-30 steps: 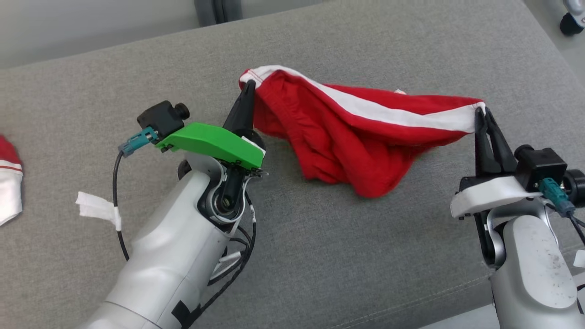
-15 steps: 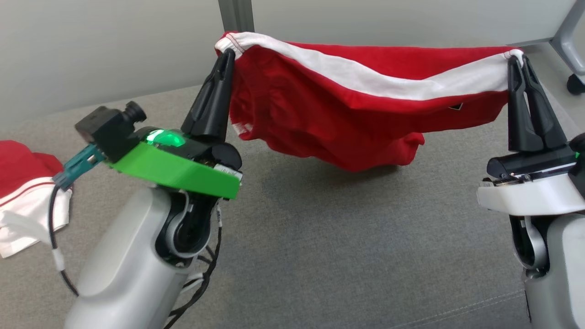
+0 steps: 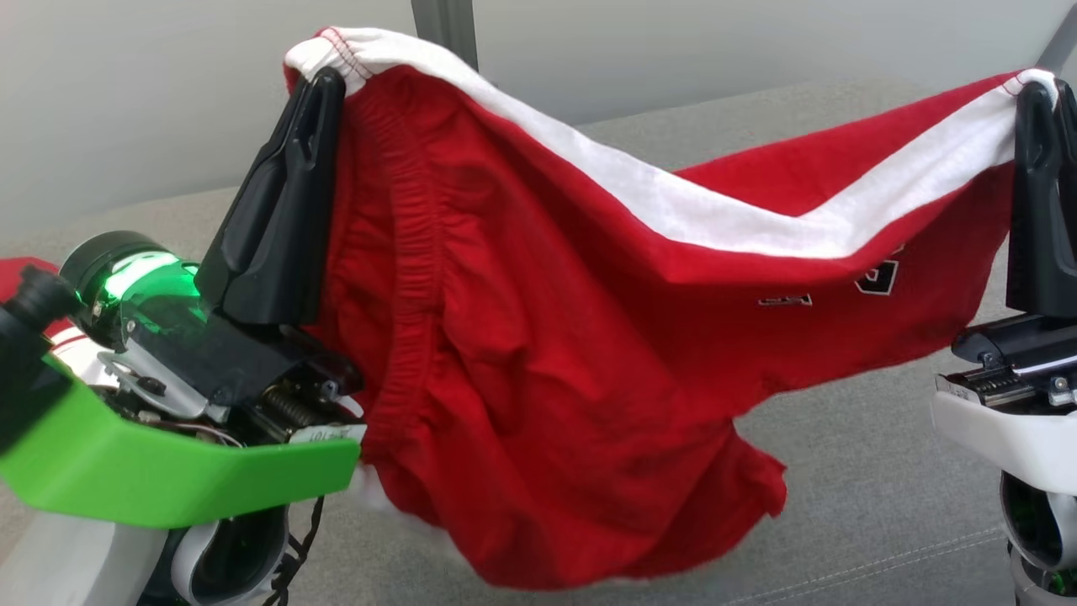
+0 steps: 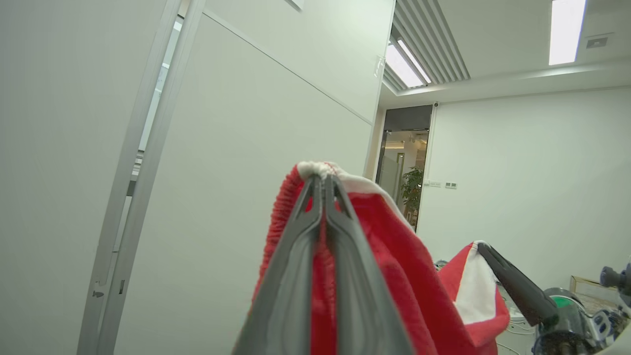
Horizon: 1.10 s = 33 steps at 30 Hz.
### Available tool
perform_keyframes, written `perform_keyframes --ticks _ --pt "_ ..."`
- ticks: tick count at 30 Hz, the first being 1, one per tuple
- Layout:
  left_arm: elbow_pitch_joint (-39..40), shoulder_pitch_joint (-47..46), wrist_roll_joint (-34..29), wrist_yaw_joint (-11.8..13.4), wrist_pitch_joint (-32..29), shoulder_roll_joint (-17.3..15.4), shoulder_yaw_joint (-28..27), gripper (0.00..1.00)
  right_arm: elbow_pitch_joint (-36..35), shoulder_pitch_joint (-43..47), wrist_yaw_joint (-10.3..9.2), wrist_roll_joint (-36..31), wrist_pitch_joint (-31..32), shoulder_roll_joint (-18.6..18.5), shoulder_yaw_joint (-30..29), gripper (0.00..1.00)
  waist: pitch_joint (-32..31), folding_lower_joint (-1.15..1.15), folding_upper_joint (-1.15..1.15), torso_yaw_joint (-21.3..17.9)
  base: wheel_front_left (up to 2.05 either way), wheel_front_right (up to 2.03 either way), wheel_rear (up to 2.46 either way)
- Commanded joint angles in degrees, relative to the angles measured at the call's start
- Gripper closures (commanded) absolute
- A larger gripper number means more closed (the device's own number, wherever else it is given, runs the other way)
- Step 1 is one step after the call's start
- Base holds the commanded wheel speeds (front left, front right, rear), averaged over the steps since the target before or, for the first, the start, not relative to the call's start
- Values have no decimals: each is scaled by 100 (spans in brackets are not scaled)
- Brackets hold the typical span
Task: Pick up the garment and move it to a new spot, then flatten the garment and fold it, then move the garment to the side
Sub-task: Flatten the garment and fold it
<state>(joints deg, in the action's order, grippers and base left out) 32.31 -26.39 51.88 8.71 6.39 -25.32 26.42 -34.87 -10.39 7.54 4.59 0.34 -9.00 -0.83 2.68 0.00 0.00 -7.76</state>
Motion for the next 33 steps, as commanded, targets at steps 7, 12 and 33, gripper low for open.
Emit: perform_keyframes --ticks 7,12,33 --pt "-765 -669 202 -117 -280 32 -94 100 1036 -692 -9 450 61 -2 136 100 883 0 0 -126 0 0 0" --pt "-2156 -2125 43 -425 -489 122 -169 100 2681 -2546 -10 394 -433 -28 363 100 1620 0 0 -301 0 0 0" --pt "-6344 -3638 -1141 -1590 885 1146 6 100 5424 -4118 -10 253 -1555 597 370 100 3149 0 0 -123 0 0 0"
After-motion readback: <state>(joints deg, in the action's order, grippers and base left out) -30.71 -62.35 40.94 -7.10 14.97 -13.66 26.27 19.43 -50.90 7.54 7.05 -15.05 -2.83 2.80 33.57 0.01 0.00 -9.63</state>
